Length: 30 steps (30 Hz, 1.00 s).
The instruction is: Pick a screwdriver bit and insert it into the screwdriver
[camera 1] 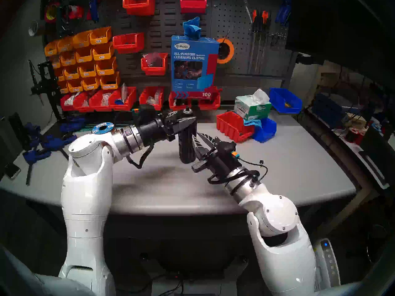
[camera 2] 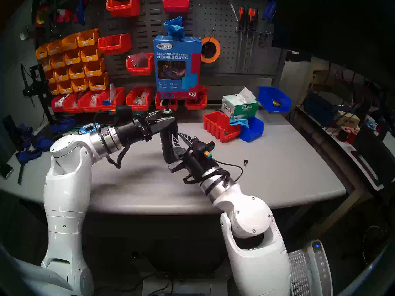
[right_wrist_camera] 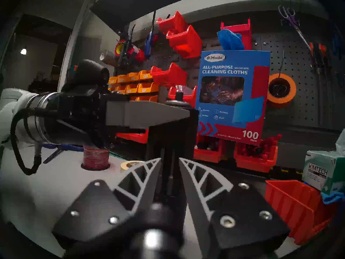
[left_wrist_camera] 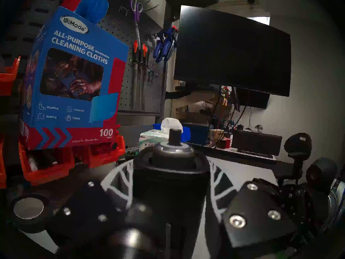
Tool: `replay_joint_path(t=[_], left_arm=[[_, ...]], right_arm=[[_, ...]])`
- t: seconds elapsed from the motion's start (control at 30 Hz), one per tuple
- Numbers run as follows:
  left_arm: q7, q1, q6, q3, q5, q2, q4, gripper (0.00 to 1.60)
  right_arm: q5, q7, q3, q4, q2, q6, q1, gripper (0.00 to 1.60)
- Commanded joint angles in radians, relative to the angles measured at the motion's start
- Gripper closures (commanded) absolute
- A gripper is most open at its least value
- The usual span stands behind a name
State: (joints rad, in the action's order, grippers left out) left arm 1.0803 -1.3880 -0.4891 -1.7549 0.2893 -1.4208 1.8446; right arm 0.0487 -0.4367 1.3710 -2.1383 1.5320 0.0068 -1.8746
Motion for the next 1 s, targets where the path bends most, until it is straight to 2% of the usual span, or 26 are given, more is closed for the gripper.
replay_joint_path(t=[0.0, 0.4, 0.97], left_arm=[[0.007, 0.017, 0.002, -0.001, 0.014, -0.008, 0.034, 1.60], [0.015, 0.014, 0.002, -0.005, 0.012, -0.013, 0.033, 1.60], [0.029, 0.016, -0.003, -0.014, 0.018, -0.020, 0.034, 1.60]], right_arm=[[-0.001, 0.007, -0.004, -0.020, 0.007, 0.001, 0.034, 0.88], [0.008, 0.034, -0.026, 0.000, 0.002, 0.012, 0.051, 0.95], [0.013, 0.052, -0.038, 0.020, 0.003, 0.019, 0.071, 0.95]])
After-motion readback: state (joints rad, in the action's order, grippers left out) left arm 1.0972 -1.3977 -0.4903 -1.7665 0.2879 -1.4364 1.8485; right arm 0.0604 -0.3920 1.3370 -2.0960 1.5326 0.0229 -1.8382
